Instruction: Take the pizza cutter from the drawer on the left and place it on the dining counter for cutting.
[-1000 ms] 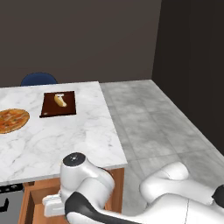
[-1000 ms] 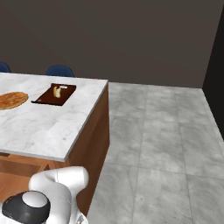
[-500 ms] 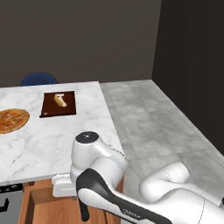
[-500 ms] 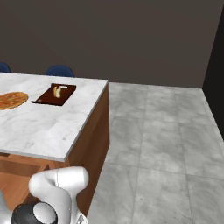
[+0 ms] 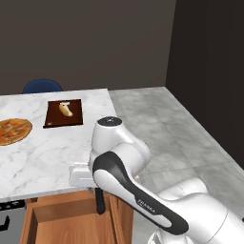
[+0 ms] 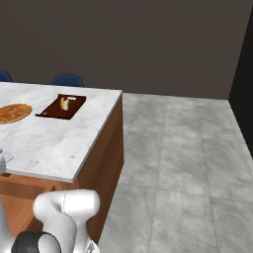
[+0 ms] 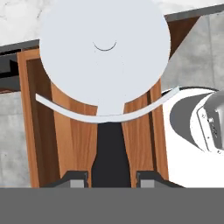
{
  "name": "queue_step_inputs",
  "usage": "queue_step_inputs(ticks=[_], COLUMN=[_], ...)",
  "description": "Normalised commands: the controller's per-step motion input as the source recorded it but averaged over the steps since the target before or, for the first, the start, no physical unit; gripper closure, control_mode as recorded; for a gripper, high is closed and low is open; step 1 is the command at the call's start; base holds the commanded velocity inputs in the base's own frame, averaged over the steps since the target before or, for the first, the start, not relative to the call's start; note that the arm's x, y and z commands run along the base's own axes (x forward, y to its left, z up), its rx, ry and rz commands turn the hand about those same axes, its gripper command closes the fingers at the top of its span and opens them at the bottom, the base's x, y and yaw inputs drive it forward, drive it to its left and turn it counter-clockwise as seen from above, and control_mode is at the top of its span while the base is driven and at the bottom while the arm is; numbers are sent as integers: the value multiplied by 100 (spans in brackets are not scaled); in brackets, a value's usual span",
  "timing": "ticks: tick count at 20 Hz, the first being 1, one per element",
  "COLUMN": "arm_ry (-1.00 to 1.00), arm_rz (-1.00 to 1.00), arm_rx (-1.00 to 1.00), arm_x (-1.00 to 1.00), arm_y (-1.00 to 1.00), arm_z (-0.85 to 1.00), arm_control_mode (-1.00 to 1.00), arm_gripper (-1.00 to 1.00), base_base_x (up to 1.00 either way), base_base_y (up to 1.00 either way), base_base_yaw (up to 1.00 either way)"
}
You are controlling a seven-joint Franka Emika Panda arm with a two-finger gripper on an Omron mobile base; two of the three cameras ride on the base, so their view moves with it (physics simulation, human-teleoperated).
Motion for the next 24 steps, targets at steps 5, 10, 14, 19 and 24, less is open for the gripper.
queue_step_inputs(ticks=[5,10,14,19,24], arm_ry=[0,1,0,0,0], arm_rz=[-2,-2,-1,0,0], arm_rx=[0,0,0,0,-5], arm_x=[62,79,87,77,80], arm_y=[-13,-15,-23,-22,-3], arm_z=[21,0,0,-18,-39], arm_control_mode=[-100,-100,-100,-100,-100], arm_gripper=[100,100,100,100,100], base_base_x=[0,0,0,0,0], base_base_y=[0,0,0,0,0], base_base_yaw=[0,0,0,0,0])
